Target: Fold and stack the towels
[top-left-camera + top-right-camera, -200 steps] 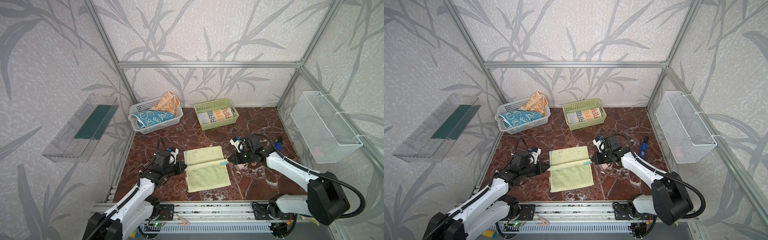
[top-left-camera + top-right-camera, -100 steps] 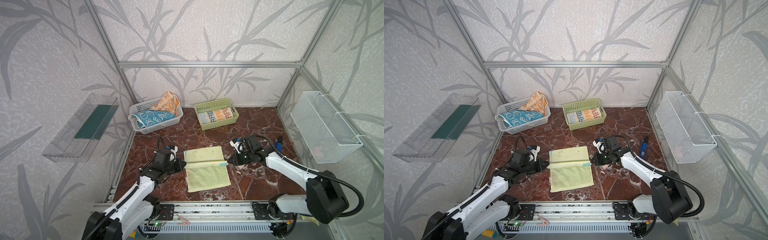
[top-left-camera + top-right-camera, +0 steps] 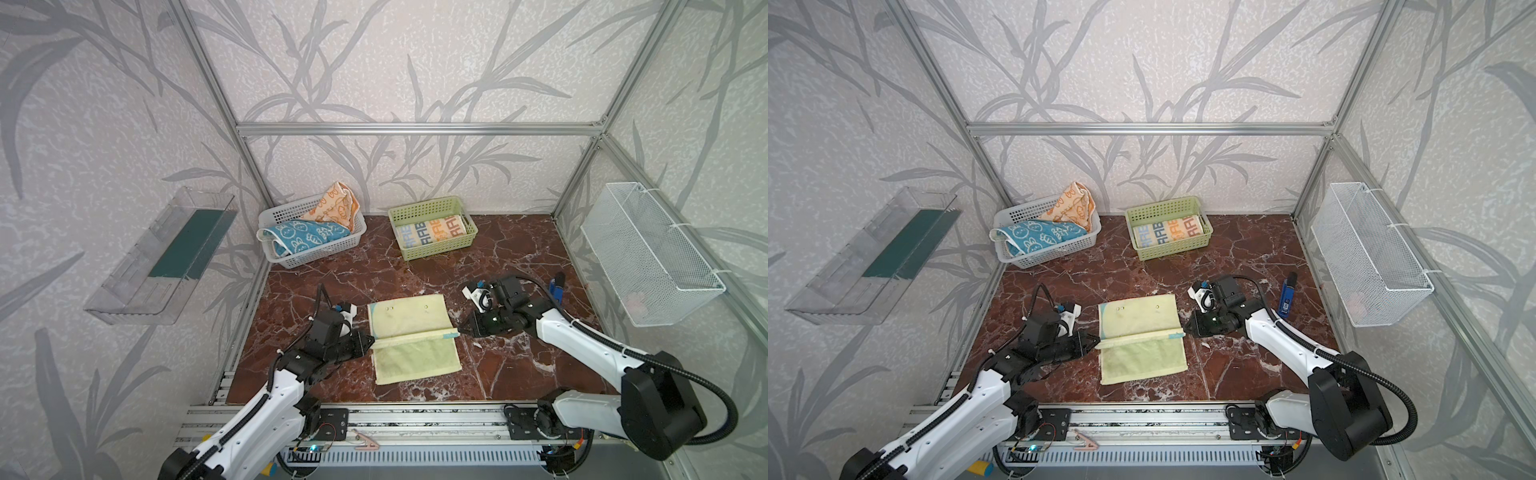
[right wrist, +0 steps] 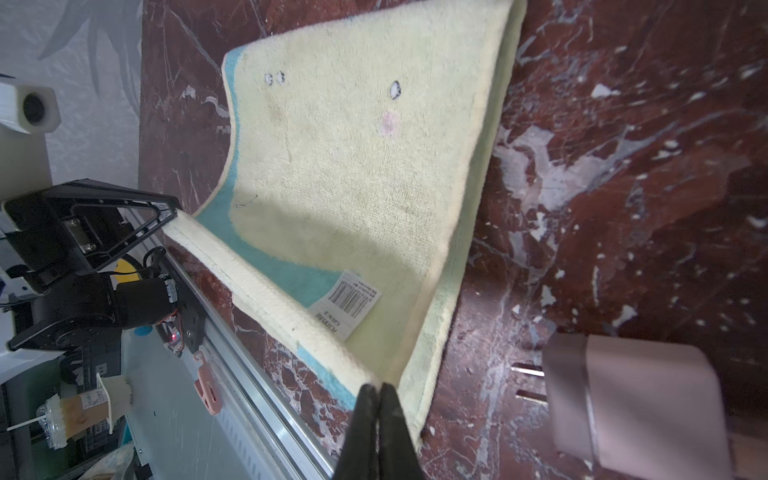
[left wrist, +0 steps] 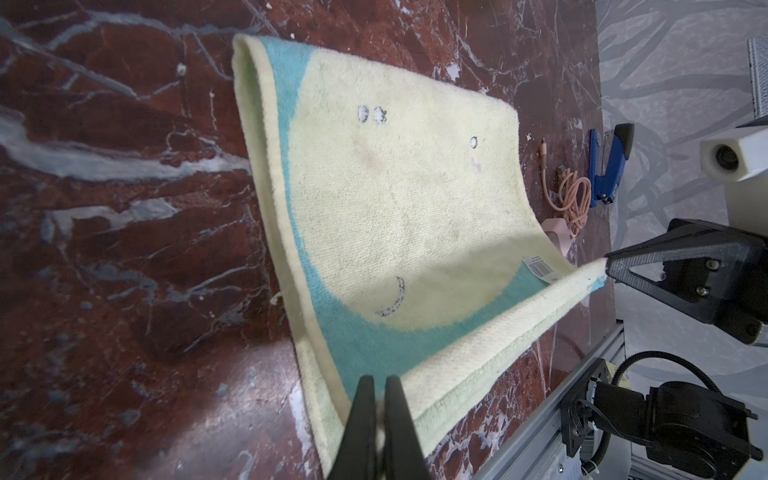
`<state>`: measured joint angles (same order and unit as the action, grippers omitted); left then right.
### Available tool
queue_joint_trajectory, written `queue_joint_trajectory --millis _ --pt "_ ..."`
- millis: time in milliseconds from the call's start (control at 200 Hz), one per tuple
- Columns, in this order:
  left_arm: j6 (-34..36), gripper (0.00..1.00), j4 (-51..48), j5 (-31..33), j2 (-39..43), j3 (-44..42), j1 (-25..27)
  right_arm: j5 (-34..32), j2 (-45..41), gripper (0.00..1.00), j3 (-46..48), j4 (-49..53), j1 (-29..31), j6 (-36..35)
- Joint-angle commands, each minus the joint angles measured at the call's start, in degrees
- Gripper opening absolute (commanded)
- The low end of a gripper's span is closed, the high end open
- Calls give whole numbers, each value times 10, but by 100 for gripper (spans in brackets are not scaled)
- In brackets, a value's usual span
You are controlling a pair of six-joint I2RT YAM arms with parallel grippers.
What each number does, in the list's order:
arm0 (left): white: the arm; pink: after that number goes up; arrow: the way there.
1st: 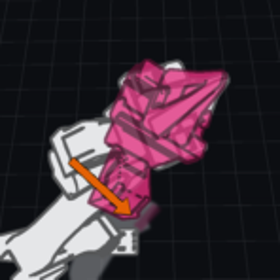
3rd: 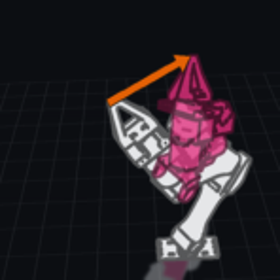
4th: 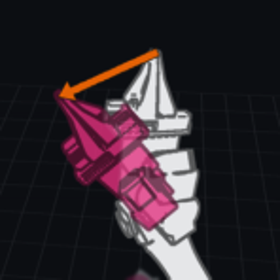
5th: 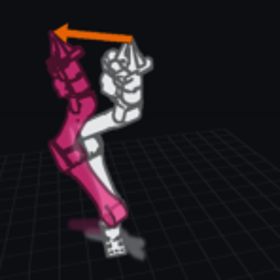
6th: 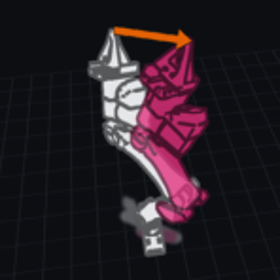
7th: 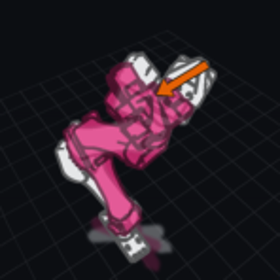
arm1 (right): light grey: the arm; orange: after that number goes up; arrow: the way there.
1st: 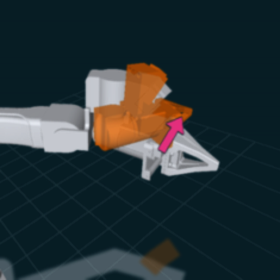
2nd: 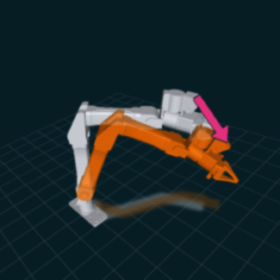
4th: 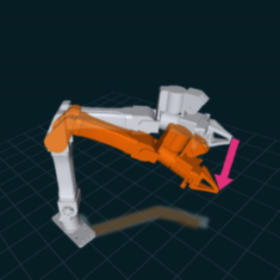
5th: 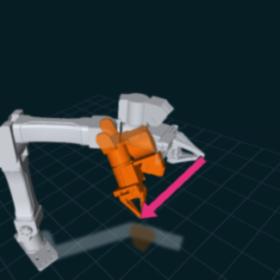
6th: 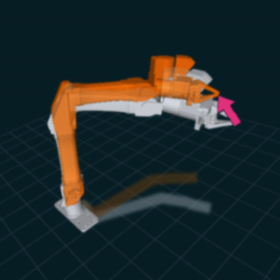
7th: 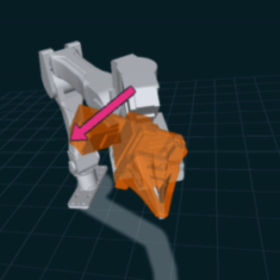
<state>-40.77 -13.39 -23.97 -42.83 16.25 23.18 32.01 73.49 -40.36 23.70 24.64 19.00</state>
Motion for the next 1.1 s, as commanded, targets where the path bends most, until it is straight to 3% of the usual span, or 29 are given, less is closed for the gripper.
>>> queue_joint_trajectory --millis 0,200,625,830,930,1095 --pt "-30 0 -11 30 -1 -32 -3 -34 20 0 16 25 -8 -2" --pt "-39 0 -12 17 -14 -33 11 -26 45 0 23 24 -7 5" --pt "-23 0 -124 45 44 56 30 -64 -63 0 -27 141 -6 -13" --pt "-60 0 -145 38 76 31 72 -50 -73 0 6 146 -5 -1" --pt "-79 0 -154 74 90 13 110 -46 -73 0 31 128 0 11" --pt "-104 0 -106 119 69 -45 112 -40 -17 0 67 74 18 22"
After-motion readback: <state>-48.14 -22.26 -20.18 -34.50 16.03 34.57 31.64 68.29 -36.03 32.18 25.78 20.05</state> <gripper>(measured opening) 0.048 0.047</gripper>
